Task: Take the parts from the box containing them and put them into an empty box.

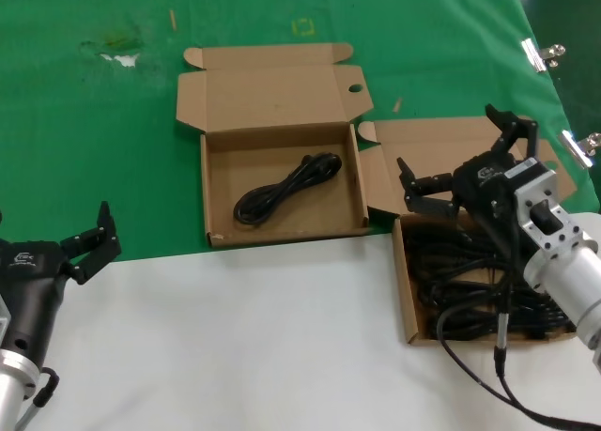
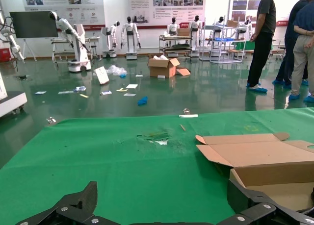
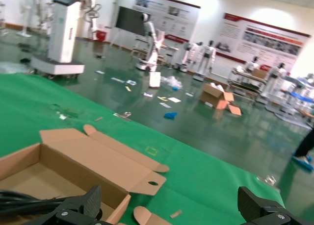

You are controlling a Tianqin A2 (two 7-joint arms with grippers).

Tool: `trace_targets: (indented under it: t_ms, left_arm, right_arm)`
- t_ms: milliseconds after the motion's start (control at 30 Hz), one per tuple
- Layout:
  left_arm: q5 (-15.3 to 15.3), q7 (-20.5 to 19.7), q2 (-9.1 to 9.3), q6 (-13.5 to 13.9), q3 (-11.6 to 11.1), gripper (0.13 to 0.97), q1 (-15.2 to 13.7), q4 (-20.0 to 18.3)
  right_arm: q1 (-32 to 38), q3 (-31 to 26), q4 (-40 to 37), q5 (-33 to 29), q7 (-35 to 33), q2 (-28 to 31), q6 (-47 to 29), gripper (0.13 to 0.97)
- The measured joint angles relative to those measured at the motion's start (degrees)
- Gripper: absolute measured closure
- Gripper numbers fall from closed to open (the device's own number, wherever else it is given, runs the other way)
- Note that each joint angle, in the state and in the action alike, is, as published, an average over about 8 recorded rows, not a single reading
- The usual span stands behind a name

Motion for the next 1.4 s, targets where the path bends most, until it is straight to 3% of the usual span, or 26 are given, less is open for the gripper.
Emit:
trace_targets:
  t_ms: [233, 533, 833, 1400]
  left_arm:
    - [0.0, 0.0, 0.0, 0.0, 0.0, 0.164, 0.0, 0.0]
    - [0.0, 0.0, 0.0, 0.0, 0.0, 0.132, 0.0, 0.0]
    - [0.0, 0.0, 0.0, 0.0, 0.0, 0.132, 0.0, 0.0]
    - [0.0, 0.0, 0.0, 0.0, 0.0, 0.132, 0.0, 0.0]
  right_arm:
    - [-3.6, 1.4, 2.3, 1.5, 2.1, -1.3, 3.5, 0.129]
    - [-8.2, 3.2, 5.3, 3.5, 4.7, -3.0, 8.0, 0.129]
    - [-11.8, 4.6, 7.6, 5.0, 6.8, -4.4, 11.5, 0.129]
    - [-12.1, 4.8, 7.8, 5.1, 7.0, -4.5, 11.8, 0.129]
